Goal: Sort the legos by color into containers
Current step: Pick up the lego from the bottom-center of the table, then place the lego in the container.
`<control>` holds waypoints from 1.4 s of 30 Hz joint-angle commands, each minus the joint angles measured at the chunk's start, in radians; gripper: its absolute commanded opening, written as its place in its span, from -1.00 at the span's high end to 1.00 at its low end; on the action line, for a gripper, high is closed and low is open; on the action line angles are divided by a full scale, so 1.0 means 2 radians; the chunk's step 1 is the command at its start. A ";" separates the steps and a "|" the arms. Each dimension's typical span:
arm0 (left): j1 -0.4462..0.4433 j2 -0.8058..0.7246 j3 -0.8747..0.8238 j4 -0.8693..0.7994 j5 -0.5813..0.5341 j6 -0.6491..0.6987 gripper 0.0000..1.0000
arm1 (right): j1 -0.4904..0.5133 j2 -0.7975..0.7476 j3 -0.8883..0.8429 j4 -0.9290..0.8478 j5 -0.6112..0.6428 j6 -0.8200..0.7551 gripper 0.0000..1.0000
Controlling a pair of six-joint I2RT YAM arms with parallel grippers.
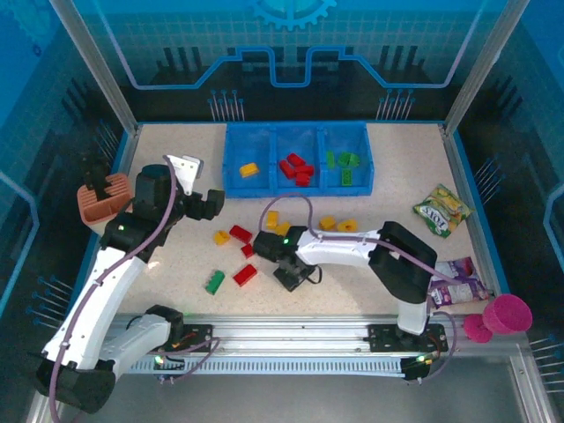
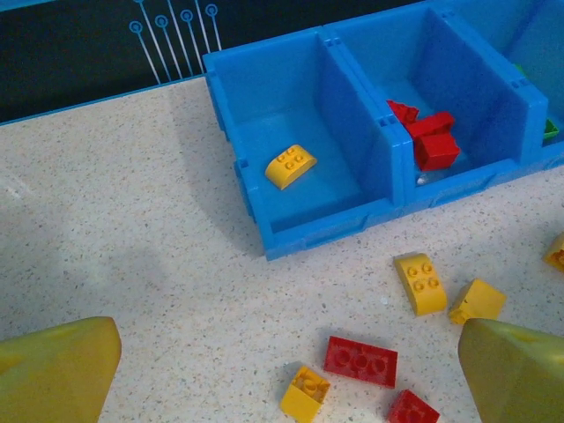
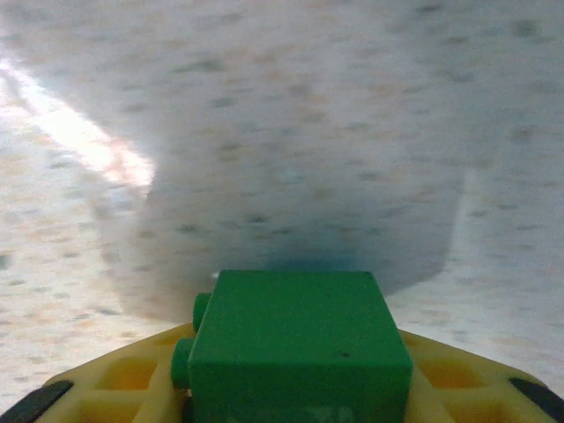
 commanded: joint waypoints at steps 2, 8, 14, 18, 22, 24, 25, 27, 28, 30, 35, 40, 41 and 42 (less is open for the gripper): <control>0.004 0.003 -0.002 0.007 -0.009 0.006 -0.99 | -0.091 -0.091 -0.002 -0.041 0.040 -0.048 0.38; 0.005 0.013 -0.004 0.011 -0.008 0.007 -0.98 | -0.290 -0.139 0.065 0.002 0.025 -0.099 0.38; 0.007 0.017 -0.003 0.013 -0.014 0.012 -0.98 | -0.376 -0.044 0.186 0.027 0.000 -0.124 0.39; 0.007 0.020 -0.003 0.012 -0.020 0.015 -0.99 | -0.385 0.020 0.243 0.030 0.018 -0.133 0.40; 0.007 0.027 -0.001 0.012 -0.019 0.014 -0.98 | -0.393 0.086 0.299 0.035 0.023 -0.139 0.40; 0.007 0.031 0.000 0.013 -0.019 0.015 -0.99 | -0.398 0.122 0.338 0.031 0.021 -0.140 0.40; 0.007 0.034 0.000 0.013 -0.020 0.016 -0.98 | -0.401 0.141 0.361 0.028 0.019 -0.140 0.40; 0.007 0.037 0.001 0.013 -0.020 0.017 -0.98 | -0.405 0.177 0.406 0.020 0.017 -0.142 0.40; 0.007 0.039 0.001 0.013 -0.019 0.016 -0.99 | -0.407 0.198 0.431 0.014 0.017 -0.142 0.40; 0.007 0.043 0.003 0.012 -0.017 0.014 -0.99 | -0.412 0.235 0.480 0.002 0.012 -0.141 0.40; 0.007 0.057 0.010 0.007 -0.016 0.015 -0.99 | -0.420 0.315 0.577 -0.025 -0.001 -0.133 0.40; 0.008 0.061 0.010 0.008 -0.012 0.018 -0.98 | -0.424 0.344 0.613 -0.031 -0.008 -0.125 0.33; 0.007 0.063 0.011 0.008 -0.012 0.019 -0.98 | -0.424 0.346 0.615 -0.030 -0.010 -0.125 0.31; 0.007 0.064 0.012 0.008 -0.012 0.019 -0.98 | -0.424 0.347 0.618 -0.029 -0.012 -0.124 0.28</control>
